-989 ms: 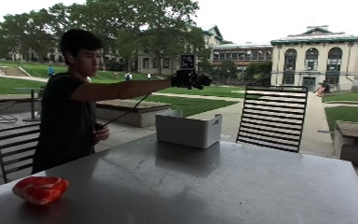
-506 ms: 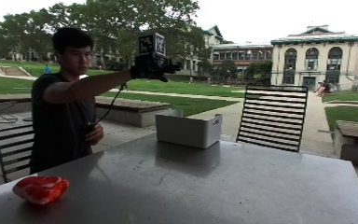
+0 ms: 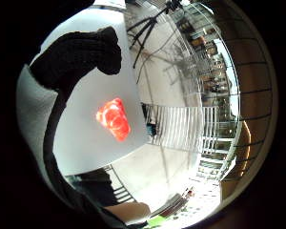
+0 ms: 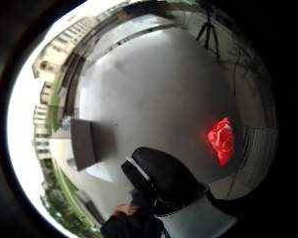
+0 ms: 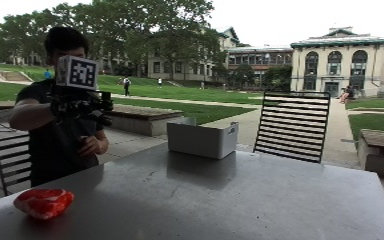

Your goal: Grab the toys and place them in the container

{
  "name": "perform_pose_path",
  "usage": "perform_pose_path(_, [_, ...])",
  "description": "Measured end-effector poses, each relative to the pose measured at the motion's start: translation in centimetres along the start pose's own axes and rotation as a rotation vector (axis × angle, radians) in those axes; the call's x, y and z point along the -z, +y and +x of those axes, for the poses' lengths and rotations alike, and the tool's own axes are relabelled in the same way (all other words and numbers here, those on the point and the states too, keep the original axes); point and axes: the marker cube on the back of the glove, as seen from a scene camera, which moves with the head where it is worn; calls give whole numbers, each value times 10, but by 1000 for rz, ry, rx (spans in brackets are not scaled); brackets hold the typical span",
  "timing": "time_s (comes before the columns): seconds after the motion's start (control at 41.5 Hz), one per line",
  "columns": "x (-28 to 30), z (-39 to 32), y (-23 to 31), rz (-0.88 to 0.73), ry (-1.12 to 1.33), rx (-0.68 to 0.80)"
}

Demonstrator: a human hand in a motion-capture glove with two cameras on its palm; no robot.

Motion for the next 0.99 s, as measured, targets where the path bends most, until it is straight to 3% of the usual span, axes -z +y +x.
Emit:
perform_pose_path(0.241, [-87,68,1,-78,-44,-38])
perform_pose_path(0.651, [-221,85,33,-242,-98,-129])
perform_pose_path(0.989, [-254,96,42,-335,-97,-210])
